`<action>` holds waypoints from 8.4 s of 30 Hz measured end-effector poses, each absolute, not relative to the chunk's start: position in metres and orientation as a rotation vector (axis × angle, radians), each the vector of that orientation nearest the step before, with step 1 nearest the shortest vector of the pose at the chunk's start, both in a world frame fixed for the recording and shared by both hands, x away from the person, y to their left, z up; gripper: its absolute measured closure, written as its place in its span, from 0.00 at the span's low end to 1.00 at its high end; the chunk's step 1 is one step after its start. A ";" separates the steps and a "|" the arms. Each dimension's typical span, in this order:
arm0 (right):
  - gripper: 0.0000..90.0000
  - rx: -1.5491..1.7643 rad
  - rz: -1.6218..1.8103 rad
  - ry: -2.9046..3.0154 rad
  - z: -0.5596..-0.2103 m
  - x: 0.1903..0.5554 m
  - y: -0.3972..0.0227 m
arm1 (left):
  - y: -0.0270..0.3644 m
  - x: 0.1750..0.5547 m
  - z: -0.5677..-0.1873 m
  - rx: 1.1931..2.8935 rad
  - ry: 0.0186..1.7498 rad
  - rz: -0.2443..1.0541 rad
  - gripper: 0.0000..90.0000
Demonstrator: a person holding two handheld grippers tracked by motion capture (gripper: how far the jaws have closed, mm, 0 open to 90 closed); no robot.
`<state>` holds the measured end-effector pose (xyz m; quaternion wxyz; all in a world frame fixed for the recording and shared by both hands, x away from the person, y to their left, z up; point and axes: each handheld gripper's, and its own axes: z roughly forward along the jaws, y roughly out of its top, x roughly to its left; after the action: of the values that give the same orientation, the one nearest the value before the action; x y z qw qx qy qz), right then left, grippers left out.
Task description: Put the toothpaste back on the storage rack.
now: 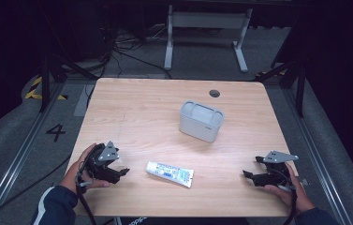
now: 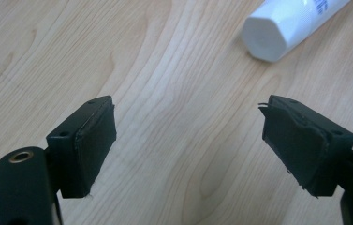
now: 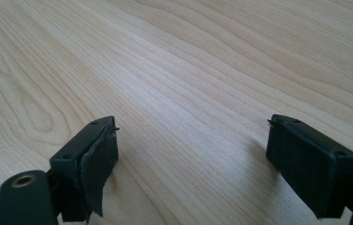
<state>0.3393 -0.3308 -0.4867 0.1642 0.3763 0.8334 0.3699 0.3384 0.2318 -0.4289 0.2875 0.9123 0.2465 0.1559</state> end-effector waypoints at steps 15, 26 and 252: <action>0.19 1.073 1.054 2.375 -0.487 0.339 -0.331 | 0.174 0.343 -0.411 2.622 0.419 0.336 0.20; 0.19 1.073 1.054 2.375 -0.487 0.339 -0.331 | 0.142 0.350 -0.414 2.724 0.313 0.305 0.21; 0.19 1.062 1.058 2.384 -0.487 0.340 -0.331 | 0.062 0.421 -0.334 1.778 0.614 0.427 0.73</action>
<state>0.3397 -0.3306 -0.4867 0.1621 0.3720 0.8355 0.3706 0.4211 0.0624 -0.3335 0.5697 0.7576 0.2616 0.1818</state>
